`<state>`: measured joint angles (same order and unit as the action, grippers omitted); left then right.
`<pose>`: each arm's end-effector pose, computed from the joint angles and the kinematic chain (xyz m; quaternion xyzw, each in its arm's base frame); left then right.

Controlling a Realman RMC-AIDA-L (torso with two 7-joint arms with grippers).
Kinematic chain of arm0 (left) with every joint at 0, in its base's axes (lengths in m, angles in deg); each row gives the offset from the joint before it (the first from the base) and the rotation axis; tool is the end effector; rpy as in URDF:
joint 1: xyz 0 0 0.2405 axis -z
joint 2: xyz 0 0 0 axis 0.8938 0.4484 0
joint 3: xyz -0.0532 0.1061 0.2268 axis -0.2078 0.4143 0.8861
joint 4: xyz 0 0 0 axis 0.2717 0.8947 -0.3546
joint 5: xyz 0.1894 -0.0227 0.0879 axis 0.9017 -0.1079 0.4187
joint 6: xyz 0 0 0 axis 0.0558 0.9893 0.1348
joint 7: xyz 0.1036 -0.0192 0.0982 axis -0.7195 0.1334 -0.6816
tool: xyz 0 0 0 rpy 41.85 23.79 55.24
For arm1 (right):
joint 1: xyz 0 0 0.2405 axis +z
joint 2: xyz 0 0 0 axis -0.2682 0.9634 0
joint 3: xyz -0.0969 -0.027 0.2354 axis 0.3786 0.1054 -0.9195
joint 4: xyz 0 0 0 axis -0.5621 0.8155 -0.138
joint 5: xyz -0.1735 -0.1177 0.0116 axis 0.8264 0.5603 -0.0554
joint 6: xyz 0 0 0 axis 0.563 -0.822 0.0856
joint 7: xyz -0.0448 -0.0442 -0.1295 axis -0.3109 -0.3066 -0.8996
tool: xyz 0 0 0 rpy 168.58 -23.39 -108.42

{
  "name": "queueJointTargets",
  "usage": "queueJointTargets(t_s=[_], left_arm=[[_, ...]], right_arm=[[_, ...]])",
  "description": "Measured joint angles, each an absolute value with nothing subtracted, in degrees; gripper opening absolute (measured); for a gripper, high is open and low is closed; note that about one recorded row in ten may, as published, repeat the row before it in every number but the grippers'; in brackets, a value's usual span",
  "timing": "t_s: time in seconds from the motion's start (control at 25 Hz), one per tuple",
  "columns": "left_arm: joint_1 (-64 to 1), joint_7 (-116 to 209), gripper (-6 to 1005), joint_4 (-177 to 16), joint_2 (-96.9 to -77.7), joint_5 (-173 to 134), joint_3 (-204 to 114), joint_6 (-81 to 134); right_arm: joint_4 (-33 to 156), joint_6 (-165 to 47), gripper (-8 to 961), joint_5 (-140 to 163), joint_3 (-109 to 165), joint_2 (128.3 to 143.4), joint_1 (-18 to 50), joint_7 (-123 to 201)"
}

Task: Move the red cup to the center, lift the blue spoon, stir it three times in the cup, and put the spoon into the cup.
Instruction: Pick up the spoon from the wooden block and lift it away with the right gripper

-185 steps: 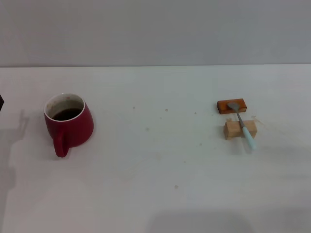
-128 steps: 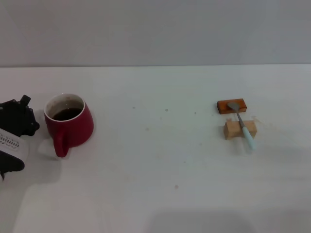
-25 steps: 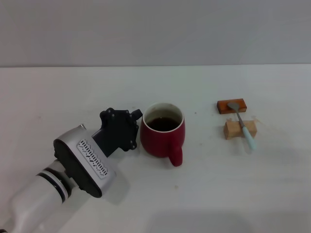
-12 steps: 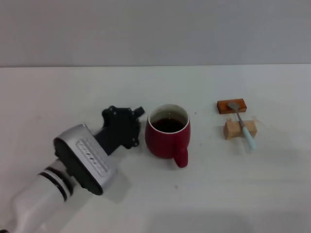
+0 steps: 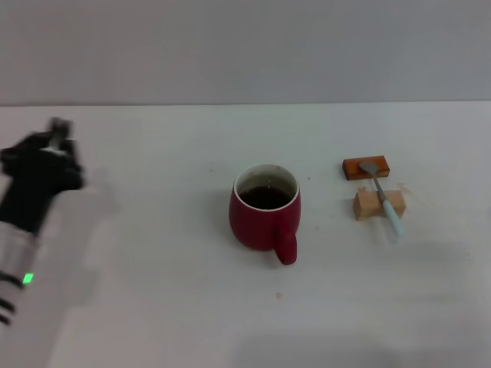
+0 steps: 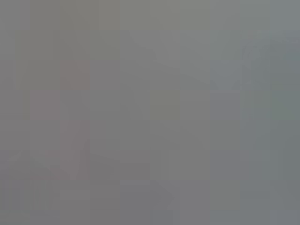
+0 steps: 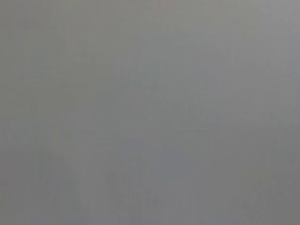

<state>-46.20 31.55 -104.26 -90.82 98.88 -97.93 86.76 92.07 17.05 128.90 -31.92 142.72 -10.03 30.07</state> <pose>-0.3124 0.3078 -0.0211 -0.6956 -0.1312 -0.2466 0.6619 0.3209 0.2452 0.0121 -0.5765 0.1587 0.3579 0.7172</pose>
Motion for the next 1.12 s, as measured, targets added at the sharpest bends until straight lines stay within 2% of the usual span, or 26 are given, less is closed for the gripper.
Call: queueJointTargets(t_s=[0.16, 0.4, 0.88, 0.96, 1.12], left_arm=[[-48.0, 42.9, 32, -101.5, -90.77, 98.8, -104.4, 86.6], [-47.9, 44.0, 228, -98.9, -90.86, 98.8, -105.9, 86.6], [-45.9, 43.7, 699, -96.9, -90.89, 98.8, -106.1, 85.3], [-45.7, 43.7, 844, -96.8, -90.88, 98.9, -106.1, 85.0], [-45.4, 43.7, 844, -96.8, -90.87, 98.9, -106.0, 84.7]], right_arm=[[92.1, 17.4, 724, 128.9, -29.0, 142.74, -10.4, 30.0], [92.7, 15.2, 725, 128.9, -24.2, 142.8, -9.9, 30.0], [95.8, 1.7, 726, 126.6, -19.3, 142.79, -9.1, 31.3], [95.6, -1.2, 726, 126.6, -18.6, 142.75, -8.0, 31.9], [95.4, -3.3, 728, 126.5, -17.1, 142.73, -6.9, 32.3]])
